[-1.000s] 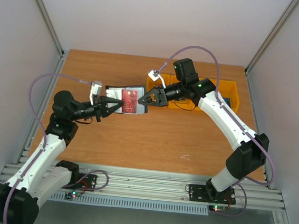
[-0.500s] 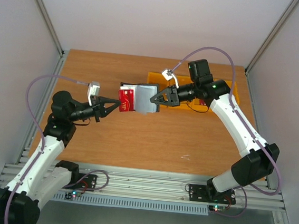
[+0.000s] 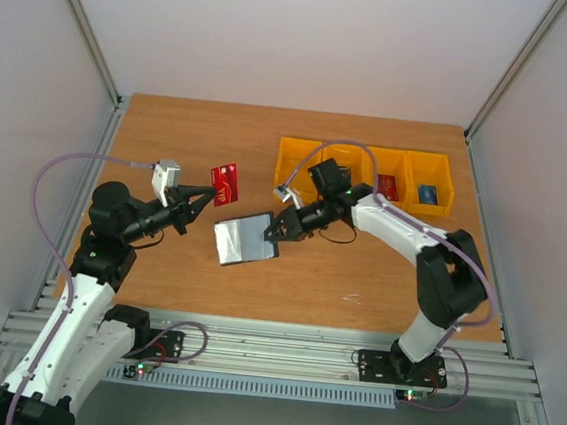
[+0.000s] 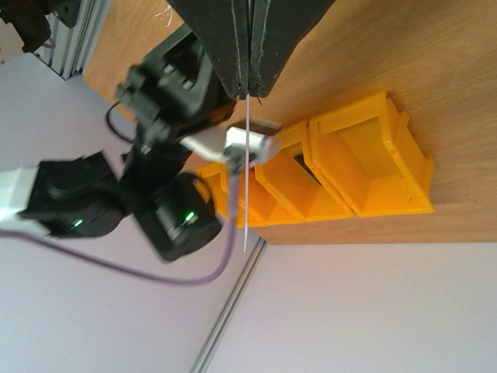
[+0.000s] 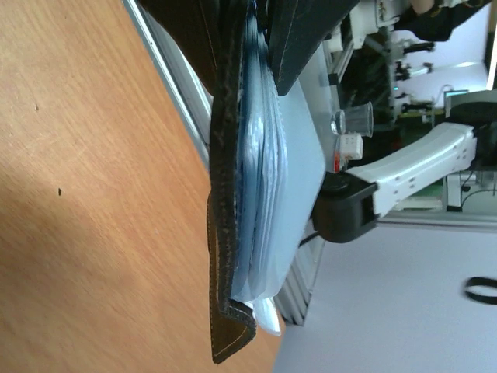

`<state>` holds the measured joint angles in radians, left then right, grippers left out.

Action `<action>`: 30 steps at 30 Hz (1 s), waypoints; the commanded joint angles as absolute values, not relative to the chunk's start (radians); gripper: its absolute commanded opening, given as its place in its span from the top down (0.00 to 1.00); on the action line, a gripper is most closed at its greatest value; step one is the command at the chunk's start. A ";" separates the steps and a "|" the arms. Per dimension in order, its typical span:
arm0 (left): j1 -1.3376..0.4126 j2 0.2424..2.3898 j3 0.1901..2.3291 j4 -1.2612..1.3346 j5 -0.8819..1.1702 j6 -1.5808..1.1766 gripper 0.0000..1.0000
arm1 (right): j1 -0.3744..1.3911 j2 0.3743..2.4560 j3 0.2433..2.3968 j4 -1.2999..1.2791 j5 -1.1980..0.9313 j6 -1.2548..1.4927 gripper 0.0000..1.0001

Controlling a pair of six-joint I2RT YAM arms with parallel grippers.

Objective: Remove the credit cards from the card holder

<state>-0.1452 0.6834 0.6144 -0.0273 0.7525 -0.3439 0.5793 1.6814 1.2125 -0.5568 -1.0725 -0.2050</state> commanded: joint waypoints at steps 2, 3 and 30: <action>-0.141 0.663 0.623 0.024 0.741 -0.383 1.00 | 0.601 1.802 1.190 -0.306 -1.084 -0.043 0.99; -0.141 0.661 0.622 0.029 0.741 -0.394 1.00 | 0.600 1.828 1.189 -0.306 -1.074 -0.044 0.99; -0.141 0.644 0.631 0.125 0.835 -0.429 1.00 | 0.465 1.530 1.401 -0.899 -0.656 -0.324 0.41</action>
<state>-0.1452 0.6601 0.6140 0.0051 0.7593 -0.4183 0.4053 1.6680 1.2575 -0.8642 -0.5884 -0.1715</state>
